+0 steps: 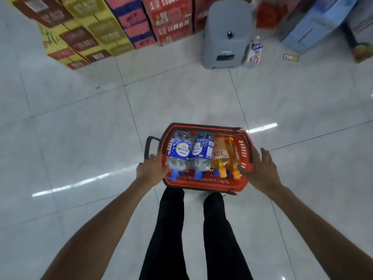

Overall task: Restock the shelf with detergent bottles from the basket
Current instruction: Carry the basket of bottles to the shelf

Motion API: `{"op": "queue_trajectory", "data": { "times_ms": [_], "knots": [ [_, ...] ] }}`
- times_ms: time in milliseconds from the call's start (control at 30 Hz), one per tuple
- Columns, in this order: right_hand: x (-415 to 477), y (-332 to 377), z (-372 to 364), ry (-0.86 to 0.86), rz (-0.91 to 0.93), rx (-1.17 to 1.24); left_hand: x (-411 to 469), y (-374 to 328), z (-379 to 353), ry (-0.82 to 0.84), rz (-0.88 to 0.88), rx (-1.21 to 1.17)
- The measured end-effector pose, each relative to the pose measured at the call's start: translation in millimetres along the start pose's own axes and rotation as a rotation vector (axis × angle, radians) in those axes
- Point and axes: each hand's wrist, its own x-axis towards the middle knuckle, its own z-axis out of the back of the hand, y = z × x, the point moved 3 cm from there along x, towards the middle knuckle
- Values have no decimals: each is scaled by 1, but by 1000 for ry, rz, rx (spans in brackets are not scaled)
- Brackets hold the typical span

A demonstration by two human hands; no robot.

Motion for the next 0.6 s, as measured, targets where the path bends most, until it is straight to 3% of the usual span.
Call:
{"op": "queue_trajectory", "data": {
  "times_ms": [167,367,467,600],
  "knots": [
    [56,-49,-78,17,-126,31,74,11,-65,0,91,-148],
    [108,-86,-134,-61,-177,211,130,8,-109,-108,398,-473],
    [126,-89,-155,-69,-282,324,148,13,-124,-186,444,-647],
    [154,-93,-162,-140,-445,502,169,27,-135,-168,474,-804]
  ]
}}
